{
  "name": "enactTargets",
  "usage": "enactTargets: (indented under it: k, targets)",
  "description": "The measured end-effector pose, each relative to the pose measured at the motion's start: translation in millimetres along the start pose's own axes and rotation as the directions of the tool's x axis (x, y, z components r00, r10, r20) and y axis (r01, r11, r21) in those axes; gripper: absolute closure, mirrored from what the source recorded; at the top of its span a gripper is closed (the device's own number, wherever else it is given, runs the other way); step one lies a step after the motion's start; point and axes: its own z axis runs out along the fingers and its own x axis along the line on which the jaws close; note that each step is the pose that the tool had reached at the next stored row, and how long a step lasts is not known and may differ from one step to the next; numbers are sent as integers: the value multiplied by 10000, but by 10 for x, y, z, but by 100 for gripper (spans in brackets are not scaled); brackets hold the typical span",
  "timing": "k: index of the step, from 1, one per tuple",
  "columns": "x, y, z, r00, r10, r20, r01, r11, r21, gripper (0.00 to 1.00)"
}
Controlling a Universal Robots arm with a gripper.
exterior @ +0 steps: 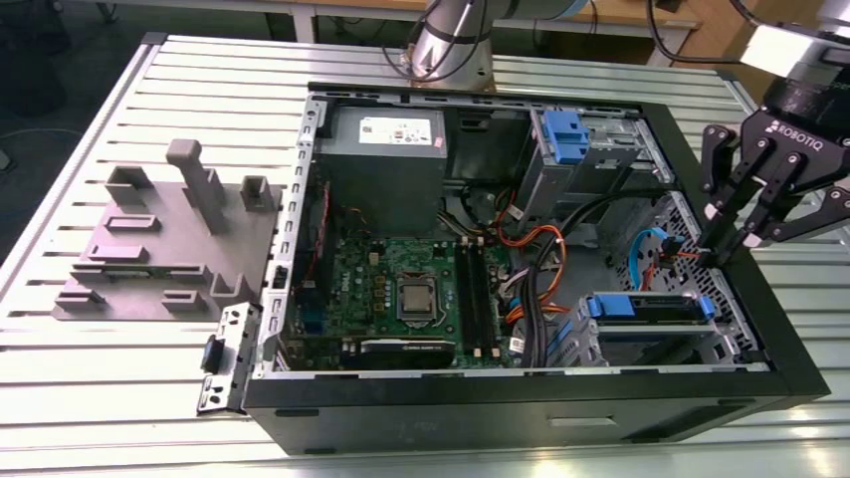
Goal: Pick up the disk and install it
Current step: 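Insert the first disk wire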
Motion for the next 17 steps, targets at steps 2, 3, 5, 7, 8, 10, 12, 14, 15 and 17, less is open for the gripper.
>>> enactTargets:
  k: [2, 3, 5, 7, 8, 10, 12, 14, 15, 17]
  targets:
    - [-3, 0, 10, 10000, -7, -1, 7, 10000, 2, 69]
    - [-5, -1, 15, 10000, -11, -2, 11, 10000, 4, 69]
    - [-7, -2, 24, 10000, -19, -4, 19, 10000, 5, 69]
    - [-8, -3, 34, 10000, -31, -7, 31, 10000, 8, 69]
    - [-7, -3, 37, 10000, -40, -10, 40, 10000, 11, 69]
    - [-5, -2, 43, 10000, -61, -14, 61, 10000, 16, 70]
    - [-2, -1, 46, 10000, -81, -18, 81, 10000, 23, 76]
    - [-2, 3, 47, 10000, -95, -21, 95, 10000, 27, 83]
    - [-2, 6, 48, 10000, -95, -21, 95, 10000, 29, 83]
    - [-6, 23, 49, 10000, -96, -21, 96, 9999, 33, 83]
